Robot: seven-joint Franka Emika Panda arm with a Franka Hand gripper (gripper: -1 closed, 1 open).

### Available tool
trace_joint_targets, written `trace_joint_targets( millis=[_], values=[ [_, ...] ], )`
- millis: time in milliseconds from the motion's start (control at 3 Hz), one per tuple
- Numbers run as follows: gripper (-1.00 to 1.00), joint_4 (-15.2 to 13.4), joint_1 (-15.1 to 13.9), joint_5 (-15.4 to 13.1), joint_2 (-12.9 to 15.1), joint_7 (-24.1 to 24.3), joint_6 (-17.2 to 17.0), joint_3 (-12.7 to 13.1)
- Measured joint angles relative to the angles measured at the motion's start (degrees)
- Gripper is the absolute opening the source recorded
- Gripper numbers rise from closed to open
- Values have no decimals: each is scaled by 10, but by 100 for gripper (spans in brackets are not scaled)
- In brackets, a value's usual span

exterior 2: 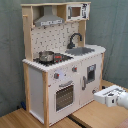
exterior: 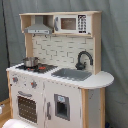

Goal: Play with the kitchen

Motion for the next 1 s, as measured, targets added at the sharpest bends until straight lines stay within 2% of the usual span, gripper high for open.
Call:
trace_joint_targets(
  millis=[667,1000],
  values=[
    [100,-32,-10,0,1,-89,3,-82],
    [100,-58,-12,0,1,-129,18,-119]
  ],
)
